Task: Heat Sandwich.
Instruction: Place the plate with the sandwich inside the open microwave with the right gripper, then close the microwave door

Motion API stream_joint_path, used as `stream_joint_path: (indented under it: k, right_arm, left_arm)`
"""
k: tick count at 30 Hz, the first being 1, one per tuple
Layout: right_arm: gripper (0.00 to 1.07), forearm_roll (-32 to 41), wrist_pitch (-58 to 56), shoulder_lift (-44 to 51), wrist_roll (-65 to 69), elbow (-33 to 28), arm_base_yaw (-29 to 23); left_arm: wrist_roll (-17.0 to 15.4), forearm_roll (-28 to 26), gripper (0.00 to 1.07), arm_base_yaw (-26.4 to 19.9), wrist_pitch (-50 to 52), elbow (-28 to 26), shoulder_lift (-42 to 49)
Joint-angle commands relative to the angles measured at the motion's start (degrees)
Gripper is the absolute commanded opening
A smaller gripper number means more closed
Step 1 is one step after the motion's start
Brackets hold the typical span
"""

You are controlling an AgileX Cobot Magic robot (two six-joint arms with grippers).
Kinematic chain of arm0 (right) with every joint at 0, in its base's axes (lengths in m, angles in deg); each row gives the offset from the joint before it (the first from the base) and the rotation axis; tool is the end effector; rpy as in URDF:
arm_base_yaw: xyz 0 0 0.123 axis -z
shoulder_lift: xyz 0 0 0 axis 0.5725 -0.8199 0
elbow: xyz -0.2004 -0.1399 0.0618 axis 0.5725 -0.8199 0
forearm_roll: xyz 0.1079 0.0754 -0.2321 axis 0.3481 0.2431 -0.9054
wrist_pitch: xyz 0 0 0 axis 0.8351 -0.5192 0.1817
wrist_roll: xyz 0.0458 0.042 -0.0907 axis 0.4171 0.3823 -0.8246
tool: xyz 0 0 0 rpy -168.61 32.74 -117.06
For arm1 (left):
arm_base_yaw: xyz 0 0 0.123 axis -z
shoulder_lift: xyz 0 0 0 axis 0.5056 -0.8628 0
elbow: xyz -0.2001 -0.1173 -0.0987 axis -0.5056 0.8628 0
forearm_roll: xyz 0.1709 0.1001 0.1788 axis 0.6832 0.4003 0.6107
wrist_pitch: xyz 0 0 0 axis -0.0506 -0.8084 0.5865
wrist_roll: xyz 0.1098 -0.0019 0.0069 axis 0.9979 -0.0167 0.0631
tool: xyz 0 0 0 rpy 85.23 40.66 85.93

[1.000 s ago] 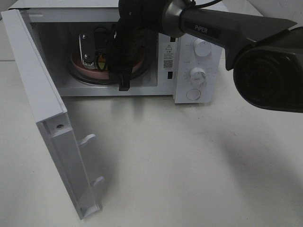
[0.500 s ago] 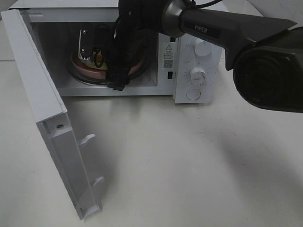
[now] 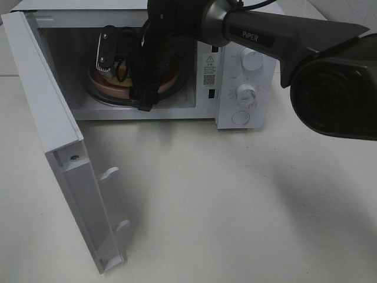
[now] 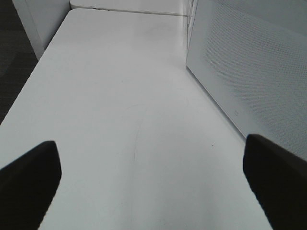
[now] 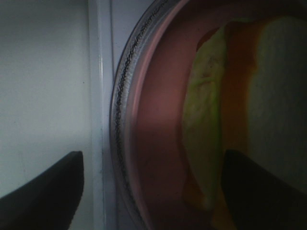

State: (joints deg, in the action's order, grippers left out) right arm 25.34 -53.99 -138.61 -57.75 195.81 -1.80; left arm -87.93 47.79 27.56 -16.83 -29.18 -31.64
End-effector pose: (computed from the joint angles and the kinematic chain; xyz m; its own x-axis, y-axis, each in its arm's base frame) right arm 0.4478 0.3343 0.1369 0.1458 -0.9267 -0.3464 -0.8551 0.0581 -0.5152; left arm 0.0550 0.0026 0.2823 -0.4369 -0.0685 -0.8969 -0.0696 0.9967 -0.0422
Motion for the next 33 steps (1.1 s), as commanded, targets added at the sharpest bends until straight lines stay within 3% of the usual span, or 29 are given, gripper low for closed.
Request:
stream_joint_path:
  k: [1,8,14,26,33]
  right_arm:
    - [0.76,0.4,0.6,0.6,1.1,0.3,0.0]
    - [0.76,0.4,1.3,1.8,1.7,-1.0,-0.2]
    - [0.76,0.4,2.7,3.8,1.7,-5.4,-0.2]
    - [0.76,-1.2,10.2,10.4,1.7,-17.1,-0.2]
    - [0.76,-1.4,16.7,16.0,1.7,-27.6,-0.2]
  left_arm:
    - [0.0,0.0,0.98,0.1,0.6,0.1,1.1]
    - [0.0,0.0,0.98,0.1,0.6,0.1,1.1]
    - [0.0,0.0,0.98,0.1,0.6,0.1,1.1]
    - [0.0,0.0,0.98,0.1,0.6,0.1,1.1]
    - [0.0,0.0,0.98,0.1,0.6,0.1,1.1]
